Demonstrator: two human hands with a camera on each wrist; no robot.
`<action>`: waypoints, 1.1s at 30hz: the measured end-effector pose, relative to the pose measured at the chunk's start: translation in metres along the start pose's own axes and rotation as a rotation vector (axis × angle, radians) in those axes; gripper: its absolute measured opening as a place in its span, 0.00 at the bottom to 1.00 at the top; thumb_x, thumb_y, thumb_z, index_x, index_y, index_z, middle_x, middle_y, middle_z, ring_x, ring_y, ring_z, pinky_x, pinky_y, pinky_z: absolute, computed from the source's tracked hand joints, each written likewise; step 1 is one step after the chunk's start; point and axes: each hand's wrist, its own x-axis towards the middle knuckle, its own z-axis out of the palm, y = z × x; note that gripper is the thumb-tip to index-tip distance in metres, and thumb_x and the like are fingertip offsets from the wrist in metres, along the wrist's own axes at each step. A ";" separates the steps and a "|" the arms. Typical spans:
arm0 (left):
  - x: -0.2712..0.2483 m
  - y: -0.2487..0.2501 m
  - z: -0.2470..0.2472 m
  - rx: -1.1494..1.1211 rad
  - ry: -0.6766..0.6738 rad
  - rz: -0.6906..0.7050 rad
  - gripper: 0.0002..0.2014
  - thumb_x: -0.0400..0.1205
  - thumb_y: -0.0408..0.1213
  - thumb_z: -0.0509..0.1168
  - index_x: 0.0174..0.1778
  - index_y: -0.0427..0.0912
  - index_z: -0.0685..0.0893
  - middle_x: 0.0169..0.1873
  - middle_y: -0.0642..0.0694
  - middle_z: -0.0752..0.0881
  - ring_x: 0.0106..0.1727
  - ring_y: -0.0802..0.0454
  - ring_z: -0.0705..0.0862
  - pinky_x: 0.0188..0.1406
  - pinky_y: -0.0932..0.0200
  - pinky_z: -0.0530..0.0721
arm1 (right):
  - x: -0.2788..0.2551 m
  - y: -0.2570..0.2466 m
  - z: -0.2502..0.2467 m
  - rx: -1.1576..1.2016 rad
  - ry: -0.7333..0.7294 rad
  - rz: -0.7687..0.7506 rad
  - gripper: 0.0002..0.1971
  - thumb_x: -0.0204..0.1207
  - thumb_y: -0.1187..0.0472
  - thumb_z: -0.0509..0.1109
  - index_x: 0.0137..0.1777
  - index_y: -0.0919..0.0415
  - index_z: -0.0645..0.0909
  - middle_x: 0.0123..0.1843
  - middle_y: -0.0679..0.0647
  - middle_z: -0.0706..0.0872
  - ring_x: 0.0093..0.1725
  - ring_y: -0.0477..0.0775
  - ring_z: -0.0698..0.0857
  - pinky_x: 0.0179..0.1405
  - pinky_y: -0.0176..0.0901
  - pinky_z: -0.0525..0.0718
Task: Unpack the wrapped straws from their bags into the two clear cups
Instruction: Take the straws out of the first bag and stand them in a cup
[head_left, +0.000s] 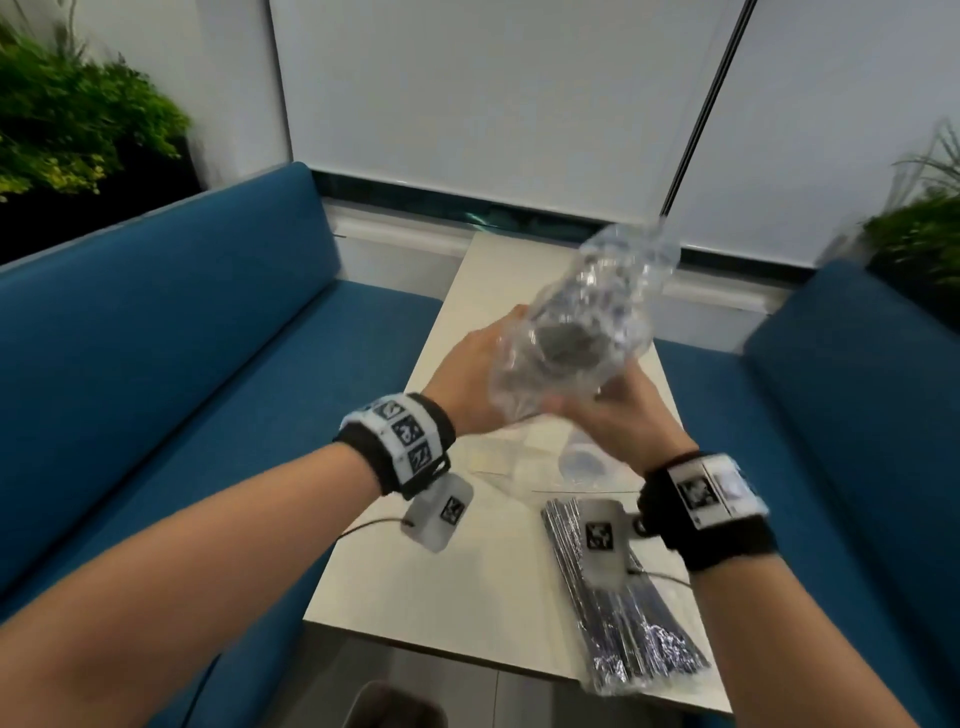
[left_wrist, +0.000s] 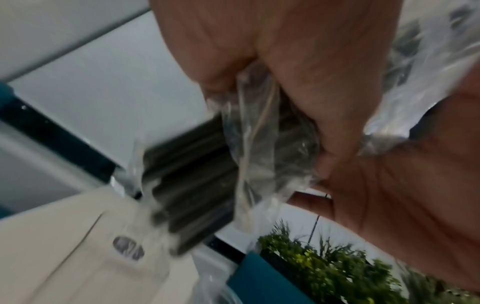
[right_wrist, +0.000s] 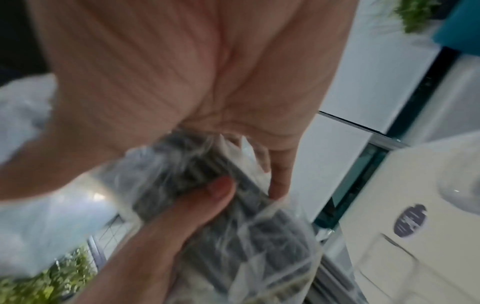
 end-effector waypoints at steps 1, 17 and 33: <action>0.015 0.005 -0.003 0.047 -0.038 -0.012 0.34 0.68 0.64 0.72 0.63 0.44 0.82 0.57 0.49 0.89 0.54 0.49 0.89 0.59 0.48 0.88 | 0.016 -0.005 -0.001 -0.017 0.046 -0.048 0.44 0.69 0.45 0.84 0.81 0.60 0.71 0.71 0.54 0.86 0.68 0.51 0.89 0.64 0.49 0.90; 0.109 -0.087 0.026 -0.204 -0.015 -0.247 0.35 0.64 0.55 0.83 0.65 0.48 0.83 0.52 0.57 0.90 0.54 0.64 0.90 0.61 0.54 0.89 | 0.136 0.040 -0.003 -0.167 0.230 0.096 0.41 0.71 0.33 0.79 0.77 0.46 0.65 0.68 0.50 0.89 0.55 0.54 0.91 0.60 0.53 0.91; 0.083 -0.138 0.052 -0.035 -0.187 -0.334 0.06 0.79 0.39 0.75 0.45 0.40 0.91 0.41 0.43 0.92 0.44 0.43 0.92 0.50 0.43 0.92 | 0.142 0.104 0.026 -0.078 -0.022 0.257 0.49 0.52 0.27 0.87 0.75 0.40 0.78 0.64 0.45 0.92 0.63 0.48 0.91 0.68 0.59 0.89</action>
